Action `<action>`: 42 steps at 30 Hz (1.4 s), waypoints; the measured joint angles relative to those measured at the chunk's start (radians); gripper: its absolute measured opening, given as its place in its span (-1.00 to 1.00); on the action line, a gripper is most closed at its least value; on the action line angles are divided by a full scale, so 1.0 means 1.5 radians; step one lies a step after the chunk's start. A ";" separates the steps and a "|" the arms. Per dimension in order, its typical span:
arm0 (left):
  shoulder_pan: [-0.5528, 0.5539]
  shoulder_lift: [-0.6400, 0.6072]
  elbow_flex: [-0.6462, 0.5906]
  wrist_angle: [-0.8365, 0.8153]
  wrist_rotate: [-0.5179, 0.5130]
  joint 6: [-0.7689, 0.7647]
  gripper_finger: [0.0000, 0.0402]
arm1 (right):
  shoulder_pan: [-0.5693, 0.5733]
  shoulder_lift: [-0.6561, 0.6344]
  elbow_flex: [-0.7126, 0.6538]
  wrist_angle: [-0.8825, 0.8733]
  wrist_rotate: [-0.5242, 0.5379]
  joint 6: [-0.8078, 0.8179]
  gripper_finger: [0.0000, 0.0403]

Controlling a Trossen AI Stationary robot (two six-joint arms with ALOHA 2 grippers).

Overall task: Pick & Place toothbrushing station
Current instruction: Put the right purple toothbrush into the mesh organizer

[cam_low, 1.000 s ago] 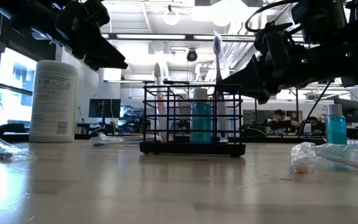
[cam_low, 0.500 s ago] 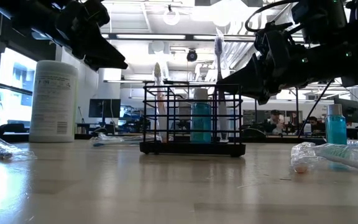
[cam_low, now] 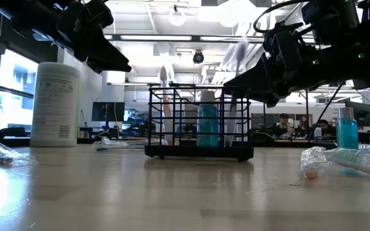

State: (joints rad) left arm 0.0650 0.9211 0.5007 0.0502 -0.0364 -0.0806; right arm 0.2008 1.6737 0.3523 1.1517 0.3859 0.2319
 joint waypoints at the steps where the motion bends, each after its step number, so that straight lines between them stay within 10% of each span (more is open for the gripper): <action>1: 0.000 0.000 0.000 0.000 0.000 0.000 -0.15 | 0.000 0.000 0.000 0.001 0.000 0.000 -0.47; 12: 0.000 0.000 0.000 0.000 0.000 0.000 -0.15 | 0.001 -0.005 -0.001 -0.002 -0.008 0.000 -0.16; 42: 0.000 0.000 -0.029 0.048 0.004 -0.004 -0.15 | 0.033 -0.073 -0.001 0.030 0.076 -0.135 -0.13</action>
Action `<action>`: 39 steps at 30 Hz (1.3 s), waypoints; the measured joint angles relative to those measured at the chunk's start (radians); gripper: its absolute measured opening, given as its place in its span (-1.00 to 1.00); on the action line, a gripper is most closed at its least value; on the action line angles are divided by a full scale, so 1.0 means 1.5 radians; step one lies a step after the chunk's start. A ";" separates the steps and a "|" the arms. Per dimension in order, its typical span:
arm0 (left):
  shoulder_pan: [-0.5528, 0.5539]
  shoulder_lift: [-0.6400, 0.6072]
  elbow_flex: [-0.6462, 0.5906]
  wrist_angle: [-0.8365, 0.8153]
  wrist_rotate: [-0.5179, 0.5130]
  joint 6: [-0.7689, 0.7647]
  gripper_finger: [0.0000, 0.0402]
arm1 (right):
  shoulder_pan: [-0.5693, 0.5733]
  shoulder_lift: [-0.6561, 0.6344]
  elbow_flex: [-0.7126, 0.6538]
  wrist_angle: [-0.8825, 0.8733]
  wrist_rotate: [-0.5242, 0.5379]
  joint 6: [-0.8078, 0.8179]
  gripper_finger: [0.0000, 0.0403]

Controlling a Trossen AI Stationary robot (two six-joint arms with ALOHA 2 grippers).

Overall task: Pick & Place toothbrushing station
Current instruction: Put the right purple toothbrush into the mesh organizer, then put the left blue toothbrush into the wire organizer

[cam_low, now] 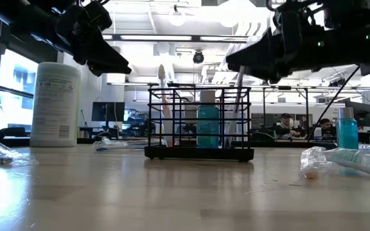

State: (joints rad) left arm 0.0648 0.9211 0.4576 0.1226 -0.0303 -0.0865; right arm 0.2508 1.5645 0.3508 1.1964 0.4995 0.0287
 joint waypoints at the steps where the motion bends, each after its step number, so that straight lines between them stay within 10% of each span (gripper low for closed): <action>1: 0.000 0.000 0.000 0.000 0.000 0.000 -0.15 | 0.000 -0.008 0.000 -0.001 0.000 -0.006 -0.13; 12: 0.000 0.000 0.000 0.001 0.034 -0.001 -0.15 | 0.015 -0.095 0.000 -0.012 0.123 -0.145 -0.13; 39: 0.000 -0.001 -0.001 -0.010 0.170 -0.171 -0.15 | 0.203 -0.210 0.001 -0.056 0.121 -0.264 -0.13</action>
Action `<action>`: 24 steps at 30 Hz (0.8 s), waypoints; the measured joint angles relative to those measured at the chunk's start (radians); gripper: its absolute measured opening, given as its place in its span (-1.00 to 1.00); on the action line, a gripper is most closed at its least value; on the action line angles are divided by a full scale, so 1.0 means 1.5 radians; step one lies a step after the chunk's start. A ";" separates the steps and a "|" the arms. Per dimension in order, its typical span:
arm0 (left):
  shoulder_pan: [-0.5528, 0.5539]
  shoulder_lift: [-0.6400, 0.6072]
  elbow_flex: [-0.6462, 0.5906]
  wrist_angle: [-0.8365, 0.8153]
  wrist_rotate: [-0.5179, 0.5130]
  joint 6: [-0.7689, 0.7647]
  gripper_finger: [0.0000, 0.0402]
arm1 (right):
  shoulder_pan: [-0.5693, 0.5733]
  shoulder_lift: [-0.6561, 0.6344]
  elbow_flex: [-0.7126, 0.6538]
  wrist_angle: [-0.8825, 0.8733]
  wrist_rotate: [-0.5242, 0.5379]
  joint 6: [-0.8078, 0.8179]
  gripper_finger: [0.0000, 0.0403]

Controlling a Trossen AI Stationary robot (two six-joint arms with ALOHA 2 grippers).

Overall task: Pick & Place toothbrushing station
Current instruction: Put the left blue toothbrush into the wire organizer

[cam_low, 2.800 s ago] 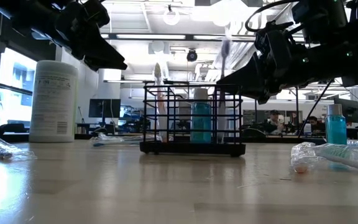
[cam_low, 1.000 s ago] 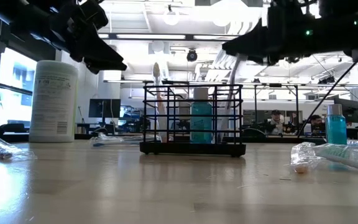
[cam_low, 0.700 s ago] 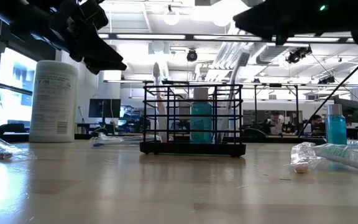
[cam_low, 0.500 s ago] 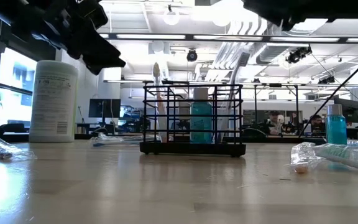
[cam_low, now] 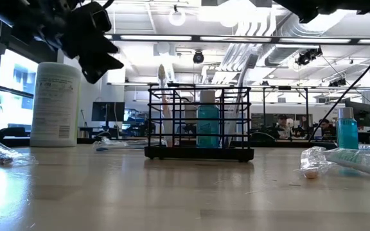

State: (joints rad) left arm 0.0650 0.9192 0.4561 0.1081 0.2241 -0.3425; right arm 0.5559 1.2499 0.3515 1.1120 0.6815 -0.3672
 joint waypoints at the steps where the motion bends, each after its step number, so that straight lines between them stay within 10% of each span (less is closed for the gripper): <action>1: 0.000 0.000 0.000 -0.007 -0.012 0.022 -0.15 | 0.002 0.000 0.000 -0.003 0.000 0.000 -0.13; 11: 0.001 0.008 0.000 -0.047 -0.229 0.144 -0.15 | 0.014 0.000 0.000 -0.003 0.000 0.002 -0.13; 24: 0.146 0.142 0.042 -0.119 -0.167 0.118 -0.15 | 0.014 0.000 0.000 -0.001 0.000 0.005 -0.14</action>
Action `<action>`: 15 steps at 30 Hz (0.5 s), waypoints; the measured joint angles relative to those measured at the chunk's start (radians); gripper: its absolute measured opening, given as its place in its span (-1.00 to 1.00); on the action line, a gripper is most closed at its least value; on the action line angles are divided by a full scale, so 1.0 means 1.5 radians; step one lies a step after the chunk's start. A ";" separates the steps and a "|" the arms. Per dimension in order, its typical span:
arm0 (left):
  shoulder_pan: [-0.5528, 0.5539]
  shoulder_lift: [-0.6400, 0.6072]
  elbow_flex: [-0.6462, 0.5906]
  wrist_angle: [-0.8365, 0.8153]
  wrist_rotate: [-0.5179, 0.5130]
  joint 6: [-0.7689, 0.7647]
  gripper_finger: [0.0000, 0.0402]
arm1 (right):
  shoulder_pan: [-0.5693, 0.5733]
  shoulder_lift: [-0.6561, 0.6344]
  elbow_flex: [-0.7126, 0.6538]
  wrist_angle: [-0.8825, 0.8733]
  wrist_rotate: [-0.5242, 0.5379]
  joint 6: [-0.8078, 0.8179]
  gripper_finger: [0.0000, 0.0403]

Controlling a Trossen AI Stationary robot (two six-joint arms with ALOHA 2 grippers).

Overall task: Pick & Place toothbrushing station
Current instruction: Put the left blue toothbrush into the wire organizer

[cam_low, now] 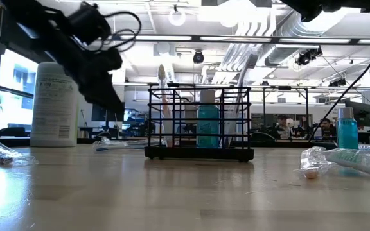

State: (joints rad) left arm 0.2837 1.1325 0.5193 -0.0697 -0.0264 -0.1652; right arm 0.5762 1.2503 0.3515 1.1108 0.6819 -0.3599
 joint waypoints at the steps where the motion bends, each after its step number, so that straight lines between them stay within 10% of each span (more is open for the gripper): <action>1: 0.011 0.015 0.014 -0.007 0.009 0.000 -0.15 | 0.000 0.000 0.000 0.000 0.000 0.000 -0.14; 15: 0.088 0.215 0.121 -0.030 0.041 0.002 -0.15 | 0.000 0.000 0.000 -0.021 -0.002 0.023 -0.14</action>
State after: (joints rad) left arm 0.4163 1.4554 0.7014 -0.1147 0.0356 -0.1619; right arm 0.5762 1.2503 0.3515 1.0796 0.6788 -0.3258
